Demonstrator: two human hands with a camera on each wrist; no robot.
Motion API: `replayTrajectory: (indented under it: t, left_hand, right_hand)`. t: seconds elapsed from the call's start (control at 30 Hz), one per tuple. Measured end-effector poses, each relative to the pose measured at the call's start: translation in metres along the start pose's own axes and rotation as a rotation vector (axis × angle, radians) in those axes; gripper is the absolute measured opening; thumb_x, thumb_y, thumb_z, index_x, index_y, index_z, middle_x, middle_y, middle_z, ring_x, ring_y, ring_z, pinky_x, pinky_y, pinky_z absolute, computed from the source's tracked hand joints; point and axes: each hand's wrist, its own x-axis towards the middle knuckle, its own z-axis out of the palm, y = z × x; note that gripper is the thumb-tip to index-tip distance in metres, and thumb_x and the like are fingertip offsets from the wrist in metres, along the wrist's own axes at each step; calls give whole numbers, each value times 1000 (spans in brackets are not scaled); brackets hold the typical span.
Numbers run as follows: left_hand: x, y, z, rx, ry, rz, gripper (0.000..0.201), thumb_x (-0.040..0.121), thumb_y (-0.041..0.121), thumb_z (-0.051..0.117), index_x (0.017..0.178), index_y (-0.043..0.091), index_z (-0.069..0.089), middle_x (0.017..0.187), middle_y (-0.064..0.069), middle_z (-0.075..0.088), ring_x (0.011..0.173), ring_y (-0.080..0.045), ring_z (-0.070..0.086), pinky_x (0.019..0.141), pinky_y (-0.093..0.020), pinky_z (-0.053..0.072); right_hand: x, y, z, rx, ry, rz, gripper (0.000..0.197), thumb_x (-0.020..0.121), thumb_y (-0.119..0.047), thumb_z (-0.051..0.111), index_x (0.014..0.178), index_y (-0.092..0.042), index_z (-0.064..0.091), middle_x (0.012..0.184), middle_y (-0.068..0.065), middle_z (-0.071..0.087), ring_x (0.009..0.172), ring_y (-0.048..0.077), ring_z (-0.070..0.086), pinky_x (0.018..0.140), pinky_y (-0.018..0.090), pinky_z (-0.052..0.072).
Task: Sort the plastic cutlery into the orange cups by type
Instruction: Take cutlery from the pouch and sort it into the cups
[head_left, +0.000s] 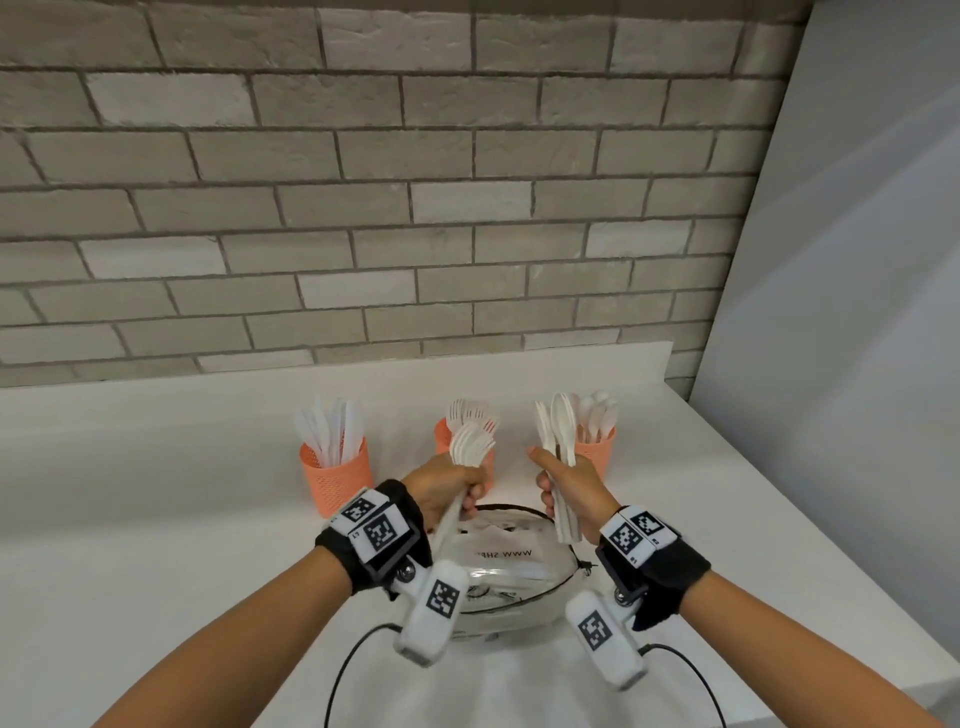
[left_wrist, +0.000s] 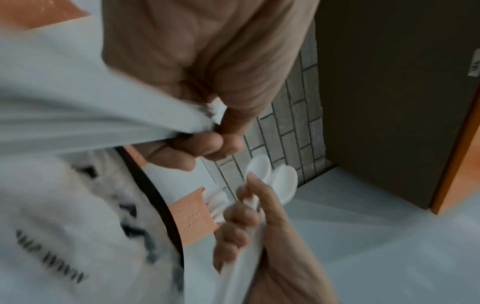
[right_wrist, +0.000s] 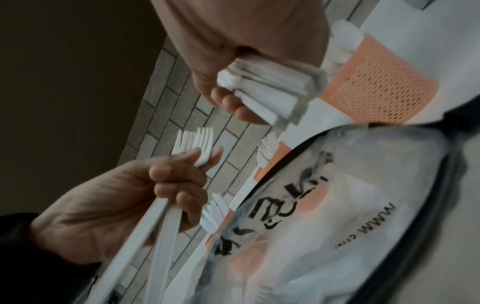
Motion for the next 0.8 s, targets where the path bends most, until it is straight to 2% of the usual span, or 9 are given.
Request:
replayTrajectory:
  t: [0.07, 0.17, 0.3, 0.4, 0.5, 0.57, 0.67, 0.8]
  left_hand:
    - [11, 12, -12, 39, 76, 37, 15, 95, 7, 46, 81, 10, 51, 36, 7, 44, 30, -4, 37, 37, -16, 36]
    - [26, 37, -28, -90, 214, 178, 16, 94, 6, 47, 82, 8, 57, 37, 7, 44, 34, -6, 40, 38, -17, 36]
    - [51, 67, -42, -208, 347, 409, 27, 93, -3, 41, 78, 15, 54, 52, 0, 54, 59, -15, 49, 54, -21, 40]
    - [72, 75, -45, -322, 368, 505, 27, 91, -8, 41, 78, 13, 53, 44, 6, 59, 58, -13, 55, 59, -22, 40]
    - [92, 74, -44, -344, 359, 520, 27, 89, -9, 42, 77, 11, 56, 44, 5, 60, 52, -10, 58, 61, -23, 41]
    - [105, 67, -42, -325, 344, 499, 27, 87, -10, 43, 75, 10, 57, 45, 4, 60, 58, -15, 56, 64, -25, 42]
    - [118, 54, -37, -283, 333, 442, 25, 85, -9, 48, 74, 9, 60, 48, 3, 61, 64, -19, 53, 66, -25, 43]
    - [129, 32, -27, -76, 408, 408, 21, 82, -8, 56, 89, 11, 59, 80, -6, 61, 78, -16, 56, 70, -20, 43]
  right_hand:
    - [3, -1, -9, 13, 38, -1, 15, 91, -24, 57, 81, -16, 50, 42, -6, 41, 33, 9, 38, 39, 20, 35]
    - [6, -3, -19, 18, 79, -19, 15, 92, -22, 55, 79, -14, 52, 46, -1, 40, 33, 10, 36, 39, 20, 34]
    - [14, -6, -28, 10, 107, -29, 12, 92, -22, 54, 84, -13, 54, 52, 2, 38, 40, 13, 36, 38, 19, 34]
    - [20, -9, -34, 34, 99, -37, 6, 92, -24, 56, 86, -23, 56, 51, 1, 38, 39, 11, 37, 39, 20, 35]
    - [28, -7, -41, 33, 106, -44, 8, 92, -21, 57, 85, -18, 58, 47, 0, 40, 34, 9, 38, 39, 20, 34]
    - [34, -3, -47, 5, 112, -49, 11, 91, -20, 58, 85, -11, 58, 45, -1, 41, 35, 10, 38, 37, 21, 34]
    - [40, 3, -53, -27, 110, -49, 12, 91, -18, 58, 83, -9, 57, 47, 1, 42, 38, 11, 37, 38, 21, 34]
    - [45, 14, -59, -60, 93, -44, 13, 89, -12, 57, 78, -6, 55, 48, 1, 40, 38, 9, 36, 39, 20, 33]
